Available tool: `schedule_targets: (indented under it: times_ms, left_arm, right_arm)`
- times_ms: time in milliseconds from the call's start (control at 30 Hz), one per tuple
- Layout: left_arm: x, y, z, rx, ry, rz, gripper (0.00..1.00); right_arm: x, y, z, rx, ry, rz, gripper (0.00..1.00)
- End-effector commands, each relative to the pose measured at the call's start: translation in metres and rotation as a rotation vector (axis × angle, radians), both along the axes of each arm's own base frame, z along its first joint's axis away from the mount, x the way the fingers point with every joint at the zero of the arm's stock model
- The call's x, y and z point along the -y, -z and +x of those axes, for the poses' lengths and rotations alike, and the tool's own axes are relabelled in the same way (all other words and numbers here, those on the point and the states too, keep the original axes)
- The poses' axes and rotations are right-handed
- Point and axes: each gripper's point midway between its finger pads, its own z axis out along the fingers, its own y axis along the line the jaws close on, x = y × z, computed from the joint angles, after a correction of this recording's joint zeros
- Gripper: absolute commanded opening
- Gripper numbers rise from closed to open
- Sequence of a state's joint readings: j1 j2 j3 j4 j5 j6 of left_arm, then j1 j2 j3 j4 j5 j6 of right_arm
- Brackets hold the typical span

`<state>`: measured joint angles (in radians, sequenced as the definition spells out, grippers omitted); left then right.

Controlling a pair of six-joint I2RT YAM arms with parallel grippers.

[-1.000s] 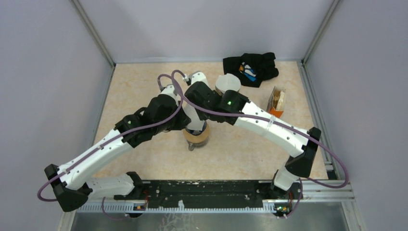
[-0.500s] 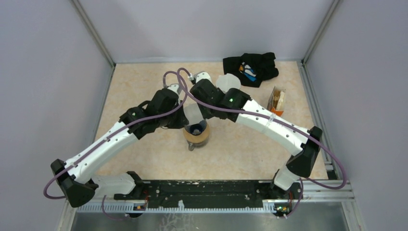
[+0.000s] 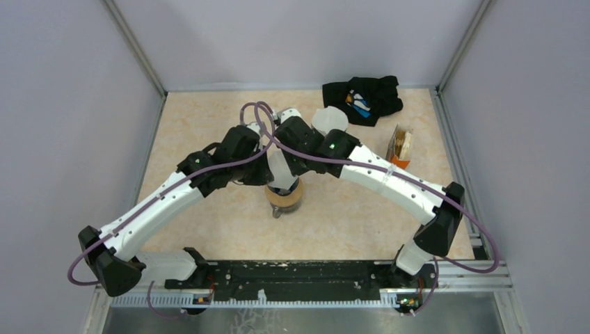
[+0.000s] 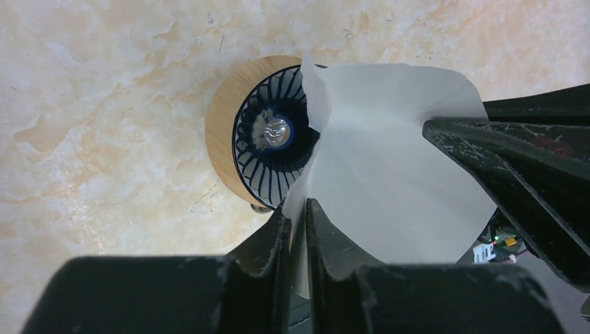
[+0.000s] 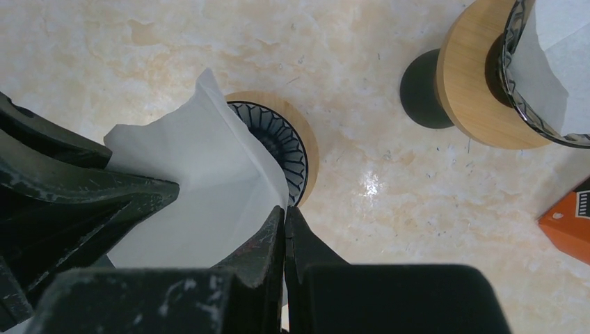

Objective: Place the coffee filter in the dripper
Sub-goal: Open the coffee filter, then place the coffee filter in the coffee dripper.

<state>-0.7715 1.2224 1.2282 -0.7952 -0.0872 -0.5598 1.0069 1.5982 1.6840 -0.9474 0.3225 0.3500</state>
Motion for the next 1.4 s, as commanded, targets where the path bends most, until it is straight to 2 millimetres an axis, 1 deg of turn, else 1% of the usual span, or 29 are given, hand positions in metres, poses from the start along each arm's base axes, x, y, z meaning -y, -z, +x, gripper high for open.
schedule_targets:
  times_ms: [0,167,300,500,700,900,1067,1233,1367]
  left_arm:
    - [0.001,-0.005,0.004,0.009,0.016,0.010,0.17]
    - [-0.001,0.001,0.007,0.006,0.007,0.029,0.18]
    - [-0.003,0.005,0.009,0.004,0.001,0.048,0.20]
    - [-0.005,0.014,0.010,-0.009,0.001,0.077,0.29]
    - [-0.007,0.019,0.011,-0.019,-0.003,0.094,0.37]
    - [-0.011,0.022,0.011,-0.020,-0.017,0.115,0.45]
    - [-0.016,0.026,0.011,-0.022,-0.031,0.128,0.53]
    - [-0.017,0.031,0.011,-0.030,-0.033,0.135,0.55]
    - [-0.019,0.036,0.011,-0.040,-0.040,0.147,0.57]
  right_arm:
    - [-0.010,-0.002,0.004,0.018,-0.010,0.042,0.00]
    - [-0.012,0.008,0.005,0.015,-0.010,0.036,0.00]
    - [-0.013,0.017,0.007,0.015,-0.007,0.027,0.00]
    - [-0.013,0.030,0.008,0.007,-0.008,0.007,0.00]
    - [-0.013,0.036,0.007,0.002,-0.015,-0.002,0.01]
    - [-0.008,0.038,0.010,0.014,-0.004,-0.017,0.08]
    - [-0.001,0.046,0.012,0.005,0.015,-0.033,0.19]
    - [0.002,0.051,0.013,-0.001,0.021,-0.038,0.29]
    - [0.002,0.055,0.012,-0.007,0.018,-0.035,0.33]
